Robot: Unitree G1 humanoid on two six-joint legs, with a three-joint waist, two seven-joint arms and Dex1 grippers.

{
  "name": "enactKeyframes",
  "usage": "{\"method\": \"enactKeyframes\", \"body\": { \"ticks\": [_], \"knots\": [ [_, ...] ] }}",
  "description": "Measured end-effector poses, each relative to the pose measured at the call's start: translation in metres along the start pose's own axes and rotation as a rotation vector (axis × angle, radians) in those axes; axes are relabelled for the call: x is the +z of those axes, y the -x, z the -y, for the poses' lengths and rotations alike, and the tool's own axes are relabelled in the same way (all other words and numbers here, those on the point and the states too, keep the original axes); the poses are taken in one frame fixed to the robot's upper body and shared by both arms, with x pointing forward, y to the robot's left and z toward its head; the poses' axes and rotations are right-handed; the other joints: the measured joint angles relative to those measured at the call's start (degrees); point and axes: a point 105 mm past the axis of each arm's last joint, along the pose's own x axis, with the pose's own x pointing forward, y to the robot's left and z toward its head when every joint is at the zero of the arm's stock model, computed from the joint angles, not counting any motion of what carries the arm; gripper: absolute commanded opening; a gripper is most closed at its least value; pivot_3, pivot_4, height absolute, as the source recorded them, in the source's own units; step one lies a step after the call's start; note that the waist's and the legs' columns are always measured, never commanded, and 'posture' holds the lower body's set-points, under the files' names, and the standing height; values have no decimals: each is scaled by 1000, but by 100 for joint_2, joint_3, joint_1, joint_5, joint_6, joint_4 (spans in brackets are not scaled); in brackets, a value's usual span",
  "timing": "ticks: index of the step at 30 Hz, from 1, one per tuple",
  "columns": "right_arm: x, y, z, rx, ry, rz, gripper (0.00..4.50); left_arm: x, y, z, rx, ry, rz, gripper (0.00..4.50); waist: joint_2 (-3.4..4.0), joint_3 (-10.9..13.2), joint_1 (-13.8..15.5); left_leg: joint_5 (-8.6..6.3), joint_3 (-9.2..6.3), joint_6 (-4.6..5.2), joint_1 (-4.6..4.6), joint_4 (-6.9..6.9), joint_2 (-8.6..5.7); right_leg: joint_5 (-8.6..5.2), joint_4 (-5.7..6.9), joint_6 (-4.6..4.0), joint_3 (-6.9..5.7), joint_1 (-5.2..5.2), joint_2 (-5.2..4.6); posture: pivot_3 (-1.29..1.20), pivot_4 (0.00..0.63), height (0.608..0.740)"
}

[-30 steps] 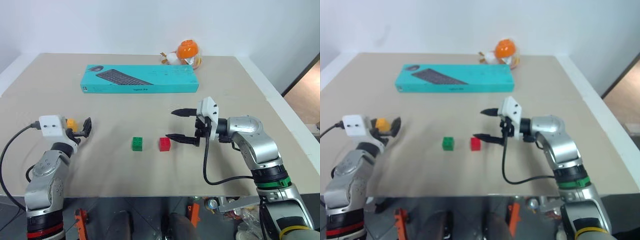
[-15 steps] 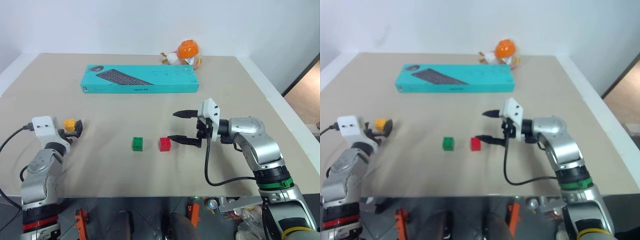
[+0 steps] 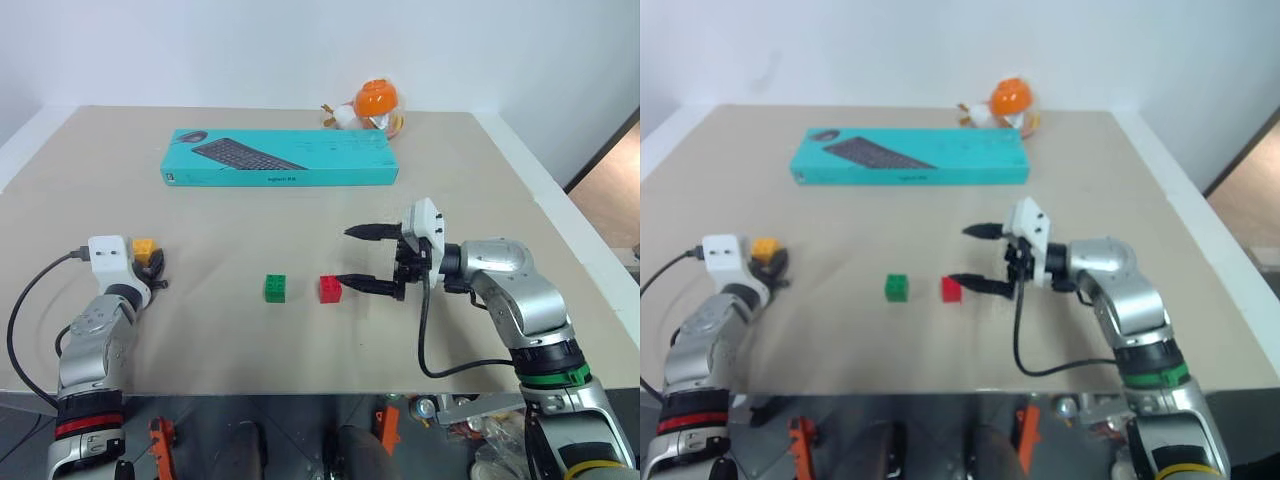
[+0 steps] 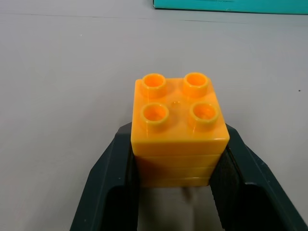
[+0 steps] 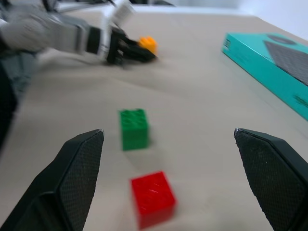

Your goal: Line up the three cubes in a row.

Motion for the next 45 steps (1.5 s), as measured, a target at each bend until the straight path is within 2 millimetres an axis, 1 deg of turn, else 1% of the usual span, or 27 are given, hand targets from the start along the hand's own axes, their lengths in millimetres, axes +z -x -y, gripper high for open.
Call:
{"method": "enactKeyframes", "body": {
  "ticks": [3, 6, 9, 11, 13, 14, 15, 16, 17, 23, 27, 30, 37, 45],
  "knots": [
    [2, -1, -2, 13, -13, 18, 4500, 0, 0, 2, -33, -35, -11, 1338, 0, 0, 1, 0, 0, 0, 0, 2, 0, 2, 0, -2, -2, 0, -1, 0, 150, 740],
    [2, -1, -2, 14, -14, 19, 4500, 2, 0, 15, -155, -93, -15, 1338, 0, 0, 1, 0, 1, 0, -2, 3, -1, 2, -1, -2, -3, 0, -3, 0, 150, 740],
    [3, 0, -2, 16, -9, 10, 4500, 7, 14, 55, -497, -247, 7, 1338, 1, 0, 1, -2, 7, -3, -2, -4, 2, 0, -1, -15, -1, -7, -14, 0, 150, 740],
    [5, 1, -5, 22, 7, 0, 4500, 8, 28, 78, -708, -301, 16, 1338, 1, 0, 2, -5, 8, -9, -3, -6, 6, 2, -1, -31, -2, -9, -17, 0, 150, 740],
    [4, 4, -8, 24, 14, -15, 4500, 5, 41, 89, -875, -358, 8, 1338, 1, 0, 0, -9, 7, -13, -3, -7, 6, -4, -1, -36, -3, -11, -14, 0, 150, 740],
    [2, 6, -10, 24, 11, -25, 4500, 1, 51, 92, -1000, -422, -9, 1338, 0, 0, 1, -11, 6, -16, -4, -7, 6, -8, -1, -39, -5, -13, -12, 0, 150, 740],
    [2, 6, -10, 24, 11, -27, 4500, 0, 53, 92, -1023, -434, -13, 1338, 3, 1, 0, -11, 8, -16, -2, -9, 7, -12, -1, -40, -5, -16, -9, 0, 150, 740],
    [0, 9, -10, 15, 9, -33, 4500, -3, 55, 92, -1103, -465, -28, 1338, 5, 1, 4, -10, 5, -16, -4, -11, 6, -20, 2, -30, -8, -19, -4, 0, 150, 740],
    [-1, 10, -10, 8, 7, -37, 4500, -3, 54, 91, -1145, -481, -36, 1338, 5, 1, 4, -10, 7, -15, -7, -10, 8, -20, 2, -31, -11, -18, 2, 0, 150, 740],
    [1, 13, -11, -16, 26, -42, 4500, 3, 40, 89, -1255, -512, -53, 1338, 5, 1, 4, -7, 6, -12, -8, -5, 9, -18, 6, -25, -13, -18, 14, 0, 150, 740],
    [0, 17, -11, -44, 29, -53, 4500, -4, 36, 87, -1289, -525, -72, 1338, 4, 1, -1, -9, 11, -13, -12, -5, 4, -24, 5, -10, -1, -22, 11, 0, 150, 740],
    [-2, 19, -12, -56, 25, -64, 4500, -5, 35, 87, -1306, -525, -66, 1338, 4, 1, 2, -10, 15, -13, -15, -5, 3, -26, 5, -8, -3, -23, 10, 0, 150, 740],
    [0, 25, -12, -79, 36, -80, 4500, -6, 36, 87, -1342, -536, -70, 1338, 4, 1, 1, -10, 13, -13, -13, -2, 4, -23, 6, -11, -4, -21, 11, 0, 150, 740],
    [-1, 25, -13, -79, 31, -83, 4500, -5, 37, 86, -1363, -546, -74, 1338, 4, 1, 0, -10, 14, -13, -13, -2, 6, -23, 8, -11, -3, -21, 15, 0, 150, 740]
  ]
}}
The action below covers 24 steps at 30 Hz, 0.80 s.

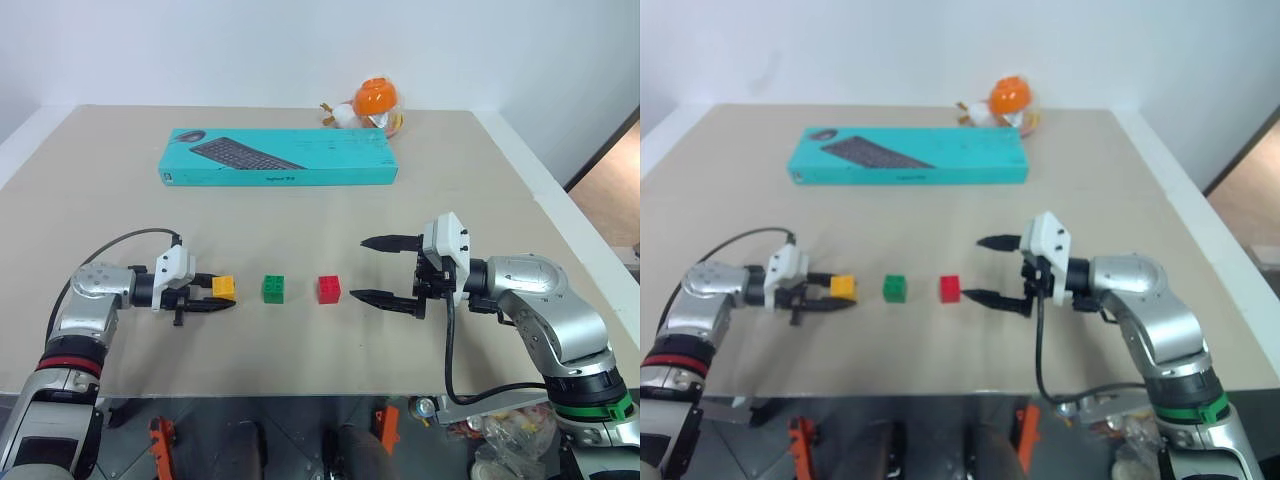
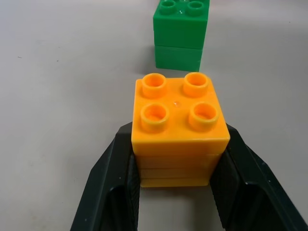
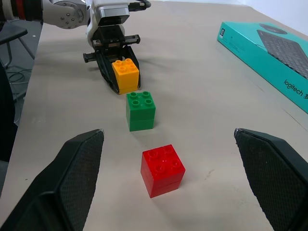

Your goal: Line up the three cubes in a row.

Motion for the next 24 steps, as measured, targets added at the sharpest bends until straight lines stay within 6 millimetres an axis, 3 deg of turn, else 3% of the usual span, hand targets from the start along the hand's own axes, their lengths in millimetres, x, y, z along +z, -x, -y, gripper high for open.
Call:
{"method": "enactKeyframes", "body": {
  "ticks": [12, 14, 20, 24],
  "knots": [
    [0, 0, 0, 4, 5, -2, 4500, -1, 8, 1, -27, -21, -34, 1338, 0, 0, 0, 0, 0, 0, 1, 2, 2, 0, 2, -2, -1, 1, 2, 0, 150, 740],
    [-1, 0, 0, 2, 5, -4, 4500, -2, 8, 1, -29, -28, -43, 2371, 0, 0, -1, 0, 0, 0, 2, 2, 2, 1, 2, -2, 0, 1, 2, 0, 150, 740],
    [-1, 0, 1, 0, 10, -5, 4500, -1, 7, -3, -5, -66, -65, 4424, 0, 0, 1, 0, 2, 0, 2, 4, 2, 1, 3, -2, 0, 2, 2, 0, 150, 740],
    [-1, 0, 0, 2, 12, -1, 4500, 1, 6, -4, -4, -76, -61, 4470, 0, 0, 1, 0, 4, 0, 1, 5, 1, 2, 3, -2, 0, 2, 1, 0, 150, 740]
  ]
}}
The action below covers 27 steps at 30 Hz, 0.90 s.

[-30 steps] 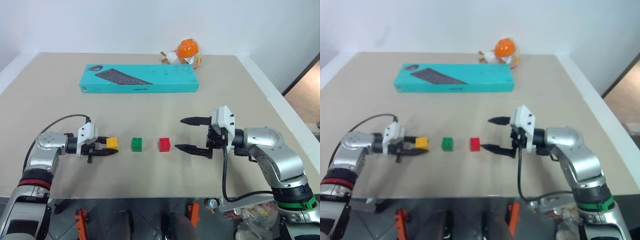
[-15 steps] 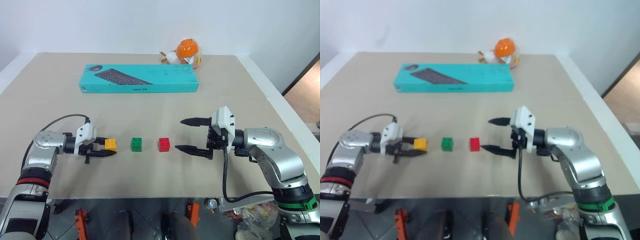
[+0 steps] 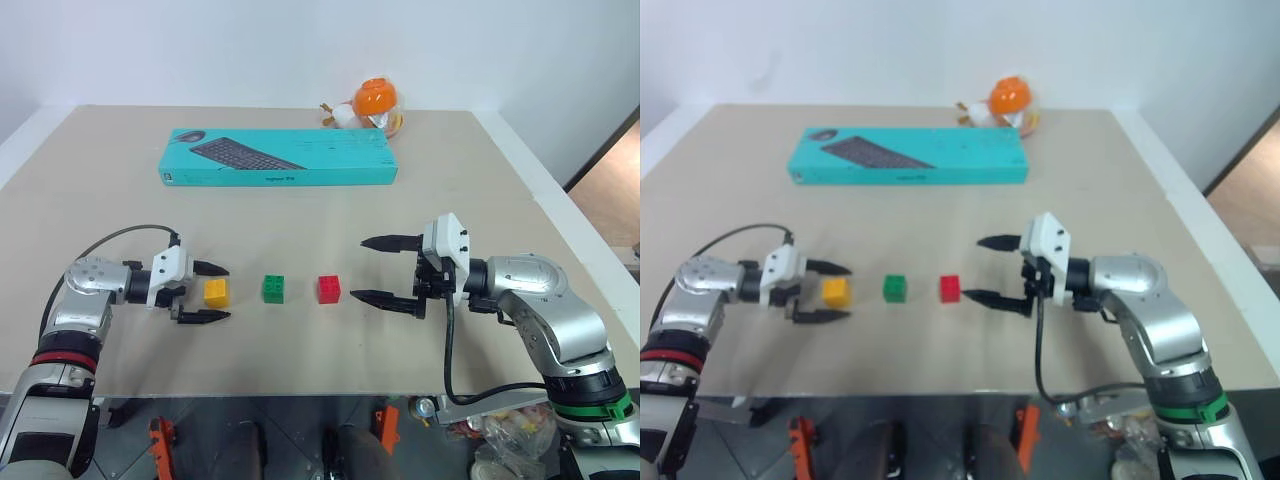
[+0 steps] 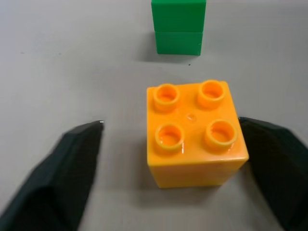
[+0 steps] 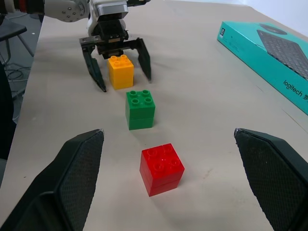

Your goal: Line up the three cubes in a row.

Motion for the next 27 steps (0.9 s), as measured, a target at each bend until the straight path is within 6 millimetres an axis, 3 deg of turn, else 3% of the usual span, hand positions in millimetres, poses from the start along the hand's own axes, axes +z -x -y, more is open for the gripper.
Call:
{"method": "enactKeyframes", "body": {
  "ticks": [5, 11, 15, 17, 19, 21, 23, 27],
  "knots": [
    [0, 0, 0, 1, 4, 5, 4500, 14, 7, 7, -22, 6, 10, 4470, 0, 0, -13, 0, -8, 0, 0, 0, 5, 0, 1, 0, 5, -3, 4, 0, 150, 740],
    [-1, 0, 0, 6, -5, 5, 4500, 56, 35, 1, 49, 95, 42, 4470, 0, 0, -12, 0, -17, 0, 6, 1, 4, -1, 4, -1, 1, 2, 2, 0, 150, 740],
    [5, 2, 8, -18, -20, 32, 4500, 85, 40, -32, 225, 125, 125, 4470, 1, 1, 12, 6, -16, 4, 6, 15, -1, 5, 3, 6, -8, 19, 0, 0, 150, 740],
    [11, 6, 21, -77, -10, 51, 4500, 99, 42, -58, 377, 115, 196, 4470, 0, 1, 7, 8, -16, 7, 11, 17, -6, 14, 2, 15, 1, 24, -5, 0, 150, 740],
    [5, 14, 41, -185, -17, 51, 4500, 95, 45, -75, 507, 140, 216, 4470, -2, -1, 3, 8, -13, 8, 19, 16, -14, 17, 1, 21, 10, 29, -11, 0, 150, 740],
    [-12, 26, 60, -298, -54, 25, 4500, 78, 44, -85, 601, 197, 213, 4470, -2, -1, -4, 8, -1, 8, 17, 15, -15, 20, 0, 26, 20, 24, -12, 0, 150, 740],
    [-30, 34, 71, -368, -77, -17, 4500, 57, 42, -91, 678, 236, 178, 4470, -3, 1, -5, 8, 12, 8, 6, 12, -14, 19, 0, 25, 19, 11, -9, 0, 150, 740],
    [-44, 38, 81, -458, -67, -47, 4500, 44, 34, -92, 743, 212, 148, 4470, -3, 1, -3, 7, 13, 7, 5, 1, -13, 15, 1, 21, 19, 6, -7, 0, 150, 740]
  ]
}}
